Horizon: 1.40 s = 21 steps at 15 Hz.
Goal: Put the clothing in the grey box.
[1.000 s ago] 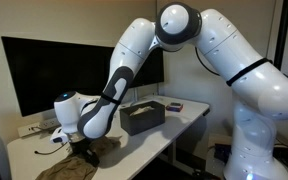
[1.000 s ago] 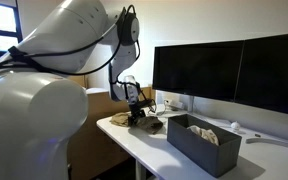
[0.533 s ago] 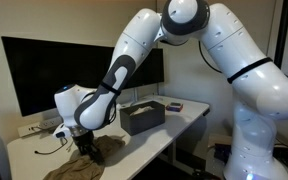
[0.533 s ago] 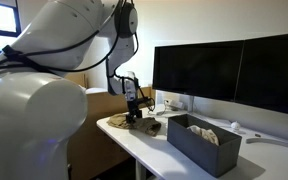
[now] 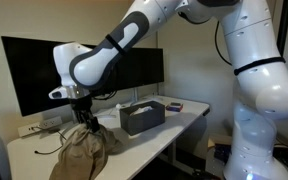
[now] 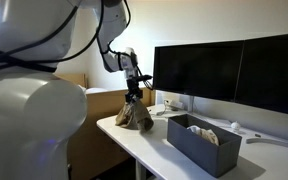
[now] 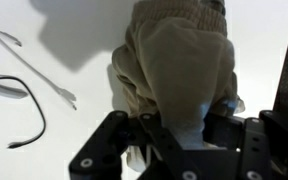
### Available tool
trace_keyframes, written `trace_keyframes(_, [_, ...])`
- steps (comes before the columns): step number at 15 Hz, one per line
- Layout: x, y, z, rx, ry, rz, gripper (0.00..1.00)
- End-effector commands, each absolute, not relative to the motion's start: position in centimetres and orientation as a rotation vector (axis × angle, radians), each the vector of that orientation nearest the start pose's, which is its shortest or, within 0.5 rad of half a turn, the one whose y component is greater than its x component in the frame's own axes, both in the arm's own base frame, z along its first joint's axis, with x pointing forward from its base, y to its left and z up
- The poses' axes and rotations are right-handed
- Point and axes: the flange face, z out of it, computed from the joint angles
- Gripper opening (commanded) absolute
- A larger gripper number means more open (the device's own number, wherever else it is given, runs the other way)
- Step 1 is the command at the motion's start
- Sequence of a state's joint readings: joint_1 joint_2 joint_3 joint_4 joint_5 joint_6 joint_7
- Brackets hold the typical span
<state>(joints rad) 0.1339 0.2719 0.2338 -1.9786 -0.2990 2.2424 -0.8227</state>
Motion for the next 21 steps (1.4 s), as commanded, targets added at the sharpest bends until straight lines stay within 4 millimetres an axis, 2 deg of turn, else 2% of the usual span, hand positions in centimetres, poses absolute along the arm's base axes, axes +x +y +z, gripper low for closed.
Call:
trace_keyframes(1, [55.9,18.1,42.0,-2.620,-2.072,-0.072,0.09])
trace_keyframes(4, [55.6,15.9,49.2,-2.720,-2.039,-0.238,0.09])
trace_keyframes(6, [55.2,13.6,53.6,-2.795,-1.988,-0.348,0.09])
trace_keyframes(9, [54.7,9.2,58.3,-2.899,-1.879,-0.477,0.08])
trace_keyframes(11, [53.7,5.2,60.8,-2.959,-1.768,-0.536,0.08])
trace_keyframes(13, [52.6,1.1,62.3,-3.004,-1.659,-0.580,0.08])
trace_keyframes(16, [50.4,-5.1,63.0,-3.037,-1.526,-0.571,0.08])
trace_keyframes(18, [49.1,-8.8,62.4,-3.071,-1.455,-0.524,0.07])
trace_keyframes(21, [47.8,-14.1,59.5,-3.125,-1.361,-0.406,0.07])
